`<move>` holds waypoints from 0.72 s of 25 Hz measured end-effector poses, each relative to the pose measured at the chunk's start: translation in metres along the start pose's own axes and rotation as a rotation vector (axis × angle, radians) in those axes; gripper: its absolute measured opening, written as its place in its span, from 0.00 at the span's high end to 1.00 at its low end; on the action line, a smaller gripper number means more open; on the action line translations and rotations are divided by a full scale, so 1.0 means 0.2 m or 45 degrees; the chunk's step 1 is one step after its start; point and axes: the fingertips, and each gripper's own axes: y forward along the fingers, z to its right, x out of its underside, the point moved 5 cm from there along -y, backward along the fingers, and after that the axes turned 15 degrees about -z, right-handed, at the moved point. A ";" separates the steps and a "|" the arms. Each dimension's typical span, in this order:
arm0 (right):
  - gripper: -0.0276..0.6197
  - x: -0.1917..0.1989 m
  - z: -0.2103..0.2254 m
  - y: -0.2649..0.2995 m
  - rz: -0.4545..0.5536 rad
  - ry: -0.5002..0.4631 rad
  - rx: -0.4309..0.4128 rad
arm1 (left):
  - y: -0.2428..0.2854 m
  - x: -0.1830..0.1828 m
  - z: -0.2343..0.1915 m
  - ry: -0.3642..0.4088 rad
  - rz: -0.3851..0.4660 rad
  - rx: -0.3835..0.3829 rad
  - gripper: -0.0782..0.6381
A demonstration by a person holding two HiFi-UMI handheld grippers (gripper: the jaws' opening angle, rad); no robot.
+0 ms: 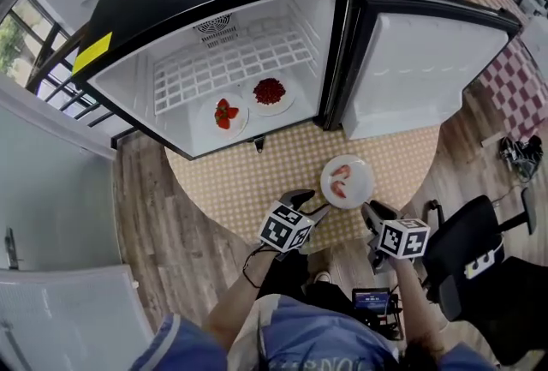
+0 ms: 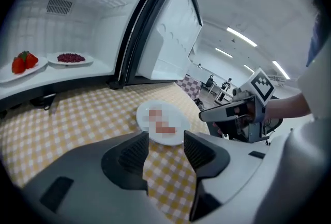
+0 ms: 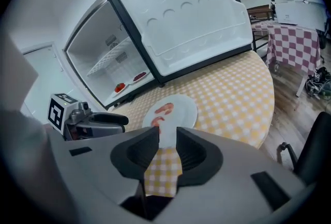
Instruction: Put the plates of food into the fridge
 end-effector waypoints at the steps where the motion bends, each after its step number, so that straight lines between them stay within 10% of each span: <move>1: 0.81 -0.02 0.03 0.02 0.000 0.021 0.019 | 0.03 -0.01 -0.03 -0.015 -0.018 0.005 0.60; 18: 0.75 -0.11 0.16 0.18 -0.078 0.119 0.169 | 0.25 -0.12 -0.16 0.026 -0.196 -0.067 0.58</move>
